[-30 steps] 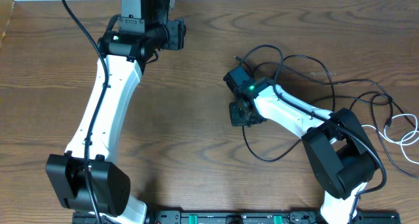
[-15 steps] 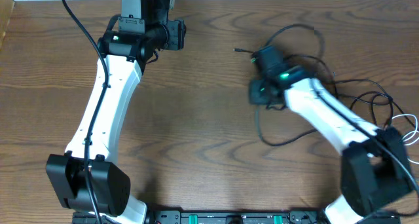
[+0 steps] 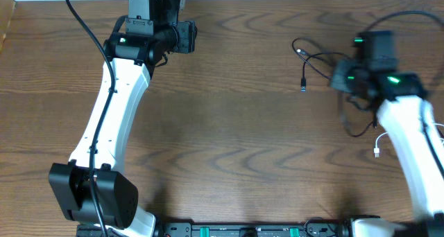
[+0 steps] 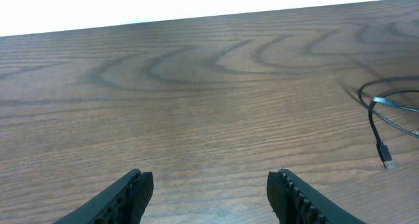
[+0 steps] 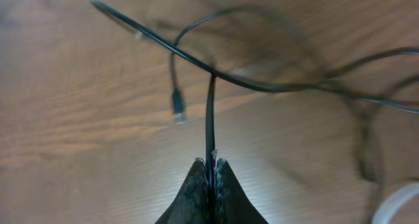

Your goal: Untangle cables

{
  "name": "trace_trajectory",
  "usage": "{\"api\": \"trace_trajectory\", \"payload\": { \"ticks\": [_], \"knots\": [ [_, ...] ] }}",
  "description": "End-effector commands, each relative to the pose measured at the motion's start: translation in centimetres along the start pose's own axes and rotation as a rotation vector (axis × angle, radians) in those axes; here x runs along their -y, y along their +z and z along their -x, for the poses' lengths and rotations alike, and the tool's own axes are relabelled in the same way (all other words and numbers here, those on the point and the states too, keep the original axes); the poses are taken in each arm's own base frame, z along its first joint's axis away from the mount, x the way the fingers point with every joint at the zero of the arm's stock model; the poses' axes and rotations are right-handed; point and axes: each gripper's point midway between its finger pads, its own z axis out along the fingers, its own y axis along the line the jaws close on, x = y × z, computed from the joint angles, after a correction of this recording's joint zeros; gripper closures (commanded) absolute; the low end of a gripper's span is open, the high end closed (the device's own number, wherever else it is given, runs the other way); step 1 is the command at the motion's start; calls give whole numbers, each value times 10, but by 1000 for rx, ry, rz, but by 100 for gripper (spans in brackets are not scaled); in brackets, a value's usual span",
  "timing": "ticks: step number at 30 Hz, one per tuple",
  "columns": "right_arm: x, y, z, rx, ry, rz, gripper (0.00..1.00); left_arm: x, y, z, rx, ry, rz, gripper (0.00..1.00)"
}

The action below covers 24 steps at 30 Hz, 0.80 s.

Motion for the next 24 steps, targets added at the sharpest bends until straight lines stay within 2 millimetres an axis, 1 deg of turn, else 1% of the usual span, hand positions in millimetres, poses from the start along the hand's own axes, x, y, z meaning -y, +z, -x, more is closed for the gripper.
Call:
{"api": "trace_trajectory", "payload": {
  "ticks": [1,6,13,15,17,20,24],
  "knots": [
    [41,-51,30,137,25,-92,99,2,-15,14,45,24,10,38],
    [90,-96,42,212,99,-209,99,2,-15,14,45,24,10,39],
    [152,-141,50,274,234,-370,99,2,-15,14,44,23,9,38],
    [175,-155,50,291,285,-449,99,2,-15,14,45,24,10,39],
    [187,-164,50,302,315,-486,99,2,-15,14,45,24,10,38],
    [212,-176,46,318,375,-573,99,2,-15,14,45,24,10,39],
    [243,-183,38,314,457,-672,99,2,-15,15,49,25,9,38]
  ]
}}
